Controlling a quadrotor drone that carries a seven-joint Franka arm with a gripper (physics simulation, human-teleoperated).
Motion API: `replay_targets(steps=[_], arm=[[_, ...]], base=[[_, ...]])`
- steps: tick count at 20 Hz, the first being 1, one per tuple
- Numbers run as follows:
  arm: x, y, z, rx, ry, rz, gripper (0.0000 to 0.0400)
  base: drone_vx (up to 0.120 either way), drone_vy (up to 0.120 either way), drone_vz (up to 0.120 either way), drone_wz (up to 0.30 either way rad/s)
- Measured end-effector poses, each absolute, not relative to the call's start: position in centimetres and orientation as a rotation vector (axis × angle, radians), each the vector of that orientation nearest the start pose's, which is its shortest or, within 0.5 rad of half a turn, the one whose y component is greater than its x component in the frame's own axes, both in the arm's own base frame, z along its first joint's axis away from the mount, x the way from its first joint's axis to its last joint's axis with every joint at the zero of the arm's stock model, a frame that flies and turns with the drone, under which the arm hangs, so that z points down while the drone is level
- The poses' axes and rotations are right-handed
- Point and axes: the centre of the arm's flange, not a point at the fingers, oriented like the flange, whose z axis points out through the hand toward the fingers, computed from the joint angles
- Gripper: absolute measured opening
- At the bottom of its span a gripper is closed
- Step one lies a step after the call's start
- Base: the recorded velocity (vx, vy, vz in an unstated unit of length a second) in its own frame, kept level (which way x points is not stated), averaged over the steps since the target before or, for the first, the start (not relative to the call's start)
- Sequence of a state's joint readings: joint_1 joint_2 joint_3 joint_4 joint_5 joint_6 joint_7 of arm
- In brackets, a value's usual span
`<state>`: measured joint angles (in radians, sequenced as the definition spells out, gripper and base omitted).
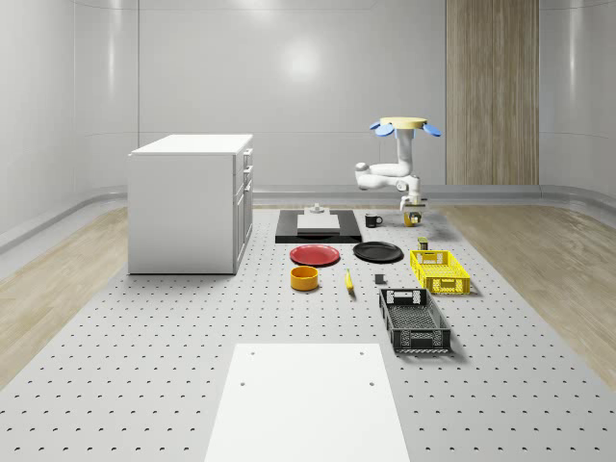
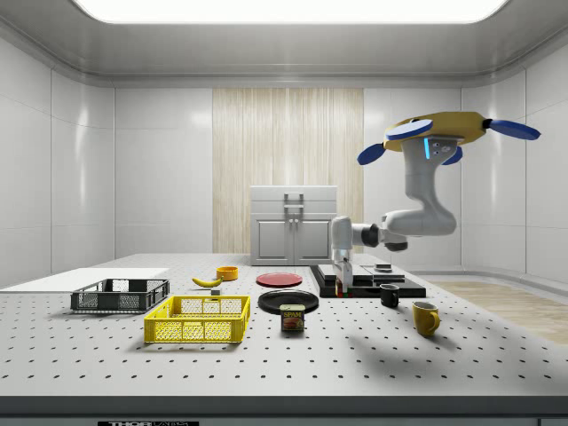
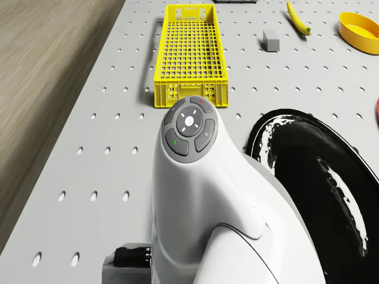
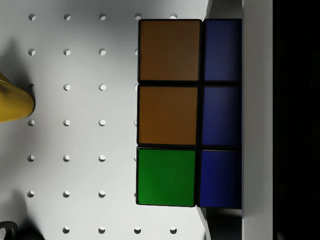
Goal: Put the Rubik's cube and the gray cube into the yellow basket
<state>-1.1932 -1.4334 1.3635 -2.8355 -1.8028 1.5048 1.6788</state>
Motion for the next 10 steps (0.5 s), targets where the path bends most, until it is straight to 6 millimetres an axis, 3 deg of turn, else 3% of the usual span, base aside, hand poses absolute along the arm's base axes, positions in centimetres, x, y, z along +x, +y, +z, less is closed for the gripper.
replay_targets(steps=[10], arm=[[31.88, 0.01, 49.26, 0.005, -0.006, 0.785, 0.0321]], base=[[0.120, 0.000, 0.000, 0.000]])
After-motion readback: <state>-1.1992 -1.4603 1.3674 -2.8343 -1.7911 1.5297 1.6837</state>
